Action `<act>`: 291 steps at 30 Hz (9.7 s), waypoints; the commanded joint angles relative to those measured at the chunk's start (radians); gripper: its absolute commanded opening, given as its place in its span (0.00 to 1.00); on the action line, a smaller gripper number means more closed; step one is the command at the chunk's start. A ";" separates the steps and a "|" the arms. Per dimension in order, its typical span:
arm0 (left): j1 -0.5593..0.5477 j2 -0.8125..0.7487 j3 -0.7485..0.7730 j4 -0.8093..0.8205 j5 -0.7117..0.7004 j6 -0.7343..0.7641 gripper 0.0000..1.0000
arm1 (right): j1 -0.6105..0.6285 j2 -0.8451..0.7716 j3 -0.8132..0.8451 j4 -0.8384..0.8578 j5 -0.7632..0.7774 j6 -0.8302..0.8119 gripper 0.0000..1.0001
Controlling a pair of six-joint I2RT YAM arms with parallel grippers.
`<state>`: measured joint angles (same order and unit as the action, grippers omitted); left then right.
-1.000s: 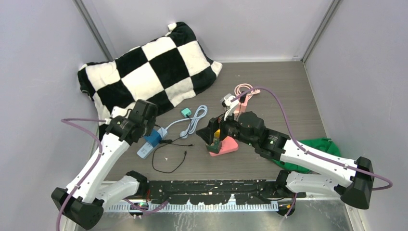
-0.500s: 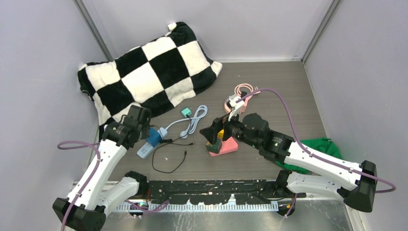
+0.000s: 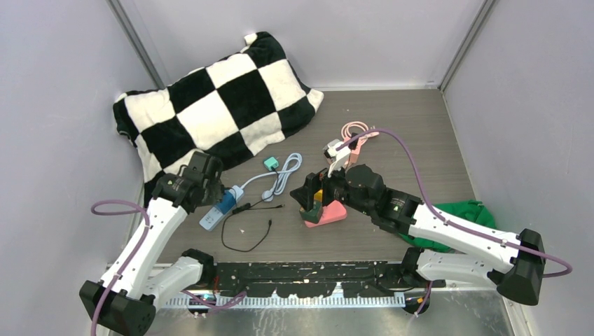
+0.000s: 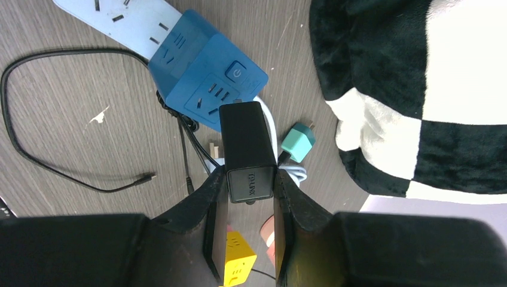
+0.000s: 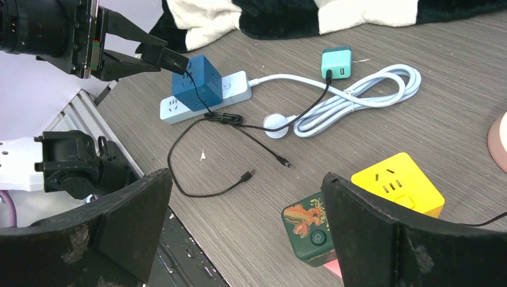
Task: Insert the plug
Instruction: Insert the plug into the socket.
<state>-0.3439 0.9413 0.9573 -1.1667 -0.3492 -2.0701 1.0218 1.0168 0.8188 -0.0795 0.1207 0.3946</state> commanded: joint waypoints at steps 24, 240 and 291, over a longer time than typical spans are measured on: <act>0.138 0.141 0.266 -0.115 -0.099 0.232 0.01 | 0.005 -0.023 0.015 -0.060 0.048 -0.047 1.00; 0.129 0.757 0.276 0.027 0.429 2.758 0.00 | 0.003 -0.175 -0.147 -0.138 0.112 -0.042 1.00; 0.180 1.051 0.674 -0.146 0.601 3.012 0.00 | 0.003 -0.023 -0.161 -0.054 0.102 -0.040 1.00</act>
<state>-0.1688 1.8690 1.6081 -1.5955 0.1787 0.7967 1.0218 0.9825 0.6449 -0.1856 0.2188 0.3534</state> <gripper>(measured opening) 0.393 0.995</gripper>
